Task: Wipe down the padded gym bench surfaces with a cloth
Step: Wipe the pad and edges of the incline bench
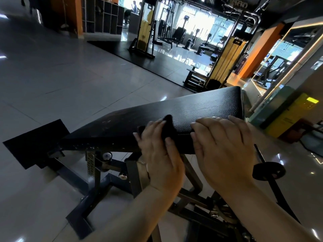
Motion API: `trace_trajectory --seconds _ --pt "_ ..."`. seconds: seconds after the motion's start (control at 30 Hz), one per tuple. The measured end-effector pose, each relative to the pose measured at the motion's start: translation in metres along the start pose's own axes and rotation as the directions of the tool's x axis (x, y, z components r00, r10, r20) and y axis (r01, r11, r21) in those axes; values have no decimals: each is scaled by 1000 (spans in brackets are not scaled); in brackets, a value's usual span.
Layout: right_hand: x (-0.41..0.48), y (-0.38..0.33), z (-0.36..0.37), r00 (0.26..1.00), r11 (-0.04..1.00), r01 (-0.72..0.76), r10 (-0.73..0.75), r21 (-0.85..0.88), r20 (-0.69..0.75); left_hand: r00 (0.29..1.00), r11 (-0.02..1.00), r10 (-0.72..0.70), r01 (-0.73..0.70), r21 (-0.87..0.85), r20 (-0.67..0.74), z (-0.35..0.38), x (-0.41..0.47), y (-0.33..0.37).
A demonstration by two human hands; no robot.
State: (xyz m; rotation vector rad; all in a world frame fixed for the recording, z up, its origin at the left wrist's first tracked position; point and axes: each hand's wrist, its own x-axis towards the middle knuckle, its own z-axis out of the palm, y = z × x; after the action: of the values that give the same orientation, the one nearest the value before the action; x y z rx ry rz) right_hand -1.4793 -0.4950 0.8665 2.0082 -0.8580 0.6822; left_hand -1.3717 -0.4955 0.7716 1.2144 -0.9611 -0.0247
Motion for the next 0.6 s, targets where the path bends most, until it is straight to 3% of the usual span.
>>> trace_trajectory --seconds 0.17,0.23,0.33,0.43,0.5,0.6 --pt "-1 0 -1 1000 1000 -12 13 21 -7 949 953 289 -298 60 124 -1 0 -1" --pt "0 0 -1 1000 998 -20 20 57 -5 961 959 254 -265 103 108 -13 7 -33" --pt "1 -3 0 999 996 -46 48 77 -26 999 994 48 -47 103 -3 -27 11 -71" --pt "2 -6 2 996 995 -76 78 63 -35 987 988 -151 152 12 -63 -18 7 -51" --pt "2 -8 1 995 995 -91 92 37 -36 994 994 -108 107 -24 -26 -8 0 -21" --pt "2 -9 0 997 997 -77 77 2 -8 994 996 92 -92 1 51 -6 -3 -18"
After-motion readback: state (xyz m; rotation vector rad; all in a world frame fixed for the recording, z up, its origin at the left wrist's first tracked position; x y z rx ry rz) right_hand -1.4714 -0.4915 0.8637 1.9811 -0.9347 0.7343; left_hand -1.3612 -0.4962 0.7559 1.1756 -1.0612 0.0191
